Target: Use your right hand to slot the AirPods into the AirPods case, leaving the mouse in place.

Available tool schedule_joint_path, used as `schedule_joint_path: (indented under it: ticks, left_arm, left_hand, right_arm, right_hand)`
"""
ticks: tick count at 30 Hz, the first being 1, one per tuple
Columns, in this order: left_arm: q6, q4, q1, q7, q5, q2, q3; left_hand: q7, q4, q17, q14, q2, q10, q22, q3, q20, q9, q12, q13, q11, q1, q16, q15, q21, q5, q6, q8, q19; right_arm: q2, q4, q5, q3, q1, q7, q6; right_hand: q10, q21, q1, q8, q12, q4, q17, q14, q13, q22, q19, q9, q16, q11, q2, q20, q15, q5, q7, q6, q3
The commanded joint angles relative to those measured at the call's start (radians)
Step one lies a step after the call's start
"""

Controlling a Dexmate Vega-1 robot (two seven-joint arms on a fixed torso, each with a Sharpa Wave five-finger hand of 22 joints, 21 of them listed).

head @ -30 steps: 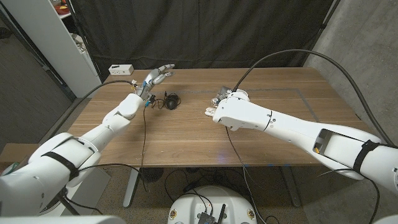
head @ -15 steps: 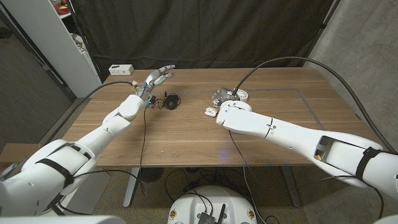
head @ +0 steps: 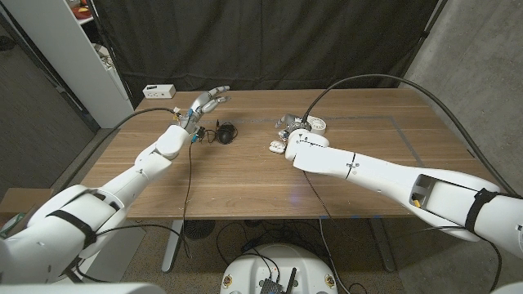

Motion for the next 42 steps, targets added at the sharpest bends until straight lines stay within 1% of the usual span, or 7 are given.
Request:
schedule_joint_path:
  ticks: [1, 9, 11, 17, 30, 35, 42]
  left_arm:
    - [-0.005, 0.017, -0.013, -0.004, 0.002, -0.006, 0.002]
    - [0.008, 0.004, -0.007, -0.002, 0.002, -0.001, 0.001]
    - [0.02, -0.009, -0.003, 0.003, 0.002, 0.002, -0.001]
    - [0.037, -0.02, -0.001, 0.005, 0.002, 0.004, -0.002]
    - [0.059, -0.049, 0.012, 0.009, 0.003, 0.017, -0.006]
    - [0.083, -0.075, 0.023, 0.013, 0.004, 0.026, -0.009]
    - [0.083, -0.08, 0.026, 0.009, 0.003, 0.027, -0.01]
  left_hand:
    - [0.001, 0.005, 0.006, 0.009, 0.002, 0.006, 0.004, 0.001, 0.0, 0.003, 0.005, 0.006, -0.003, 0.011, 0.004, -0.001, 0.005, -0.001, 0.008, 0.008, 0.003]
    - [0.001, 0.007, 0.006, 0.009, 0.001, 0.006, 0.004, -0.001, 0.0, 0.004, 0.005, 0.006, -0.001, 0.013, 0.004, -0.002, 0.006, -0.001, 0.008, 0.007, 0.003]
    - [0.003, 0.008, 0.006, 0.009, 0.001, 0.006, 0.004, -0.002, -0.001, 0.004, 0.006, 0.006, -0.002, 0.014, 0.004, -0.002, 0.006, -0.002, 0.008, 0.007, 0.003]
    - [0.003, 0.009, 0.006, 0.008, 0.0, 0.006, 0.004, -0.004, 0.0, 0.004, 0.006, 0.007, -0.002, 0.015, 0.004, -0.001, 0.006, -0.002, 0.008, 0.007, 0.002]
    - [0.002, 0.01, 0.006, 0.007, -0.001, 0.004, 0.005, -0.007, 0.006, 0.004, 0.006, 0.008, -0.002, 0.017, 0.004, -0.001, 0.006, -0.003, 0.009, 0.006, 0.002]
    - [0.002, 0.011, 0.006, 0.006, -0.001, 0.004, 0.005, -0.009, 0.006, 0.005, 0.006, 0.008, -0.001, 0.018, 0.004, -0.002, 0.007, -0.003, 0.009, 0.006, 0.003]
    - [0.002, 0.012, 0.006, 0.006, -0.001, 0.003, 0.005, -0.01, 0.006, 0.005, 0.006, 0.008, -0.002, 0.02, 0.004, -0.001, 0.007, -0.003, 0.01, 0.006, 0.002]
  right_arm:
    - [0.032, 0.108, -0.106, -0.032, 0.042, 0.141, 0.062]
    - [0.032, 0.119, -0.143, -0.014, 0.031, 0.189, 0.048]
    - [0.032, 0.119, -0.149, -0.01, 0.029, 0.199, 0.04]
    - [0.028, 0.122, -0.165, -0.008, 0.03, 0.231, 0.038]
    - [0.041, 0.163, -0.184, -0.01, 0.036, 0.292, 0.062]
    - [0.04, 0.171, -0.193, -0.009, 0.032, 0.302, 0.066]
    - [0.035, 0.17, -0.205, -0.004, 0.021, 0.307, 0.069]
  right_hand:
    - [0.0, -0.003, 0.018, -0.008, 0.001, 0.003, 0.005, -0.006, 0.001, 0.002, -0.007, -0.002, -0.001, -0.01, 0.012, -0.005, -0.115, 0.0, 0.001, -0.002, 0.012]
    - [-0.003, -0.001, 0.041, -0.004, 0.004, 0.004, 0.009, -0.009, 0.002, 0.002, -0.013, -0.011, 0.002, -0.018, 0.033, -0.016, -0.123, -0.005, 0.003, 0.039, 0.024]
    - [-0.005, 0.002, 0.057, 0.0, 0.006, 0.004, 0.013, -0.011, 0.003, 0.002, -0.009, -0.016, 0.004, -0.02, 0.049, -0.029, -0.131, -0.004, 0.002, 0.068, 0.034]
    - [0.0, 0.003, 0.074, 0.003, 0.011, 0.003, 0.015, -0.011, 0.004, 0.001, -0.007, -0.021, 0.007, -0.022, 0.057, -0.039, -0.139, -0.002, 0.002, 0.097, 0.041]
    - [0.001, 0.002, 0.085, 0.001, 0.013, 0.004, 0.019, -0.016, 0.005, 0.001, -0.015, -0.026, 0.009, -0.037, 0.061, -0.05, -0.141, 0.002, 0.001, 0.112, 0.045]
    - [0.008, 0.002, 0.086, 0.0, 0.017, 0.006, 0.02, -0.016, 0.006, 0.001, -0.015, -0.028, 0.01, -0.035, 0.061, -0.051, -0.141, 0.004, 0.001, 0.118, 0.045]
    - [0.011, 0.009, 0.078, 0.004, 0.019, 0.013, 0.023, -0.008, 0.007, 0.001, 0.0, -0.032, 0.018, -0.033, 0.053, -0.057, -0.143, 0.004, 0.002, 0.152, 0.036]
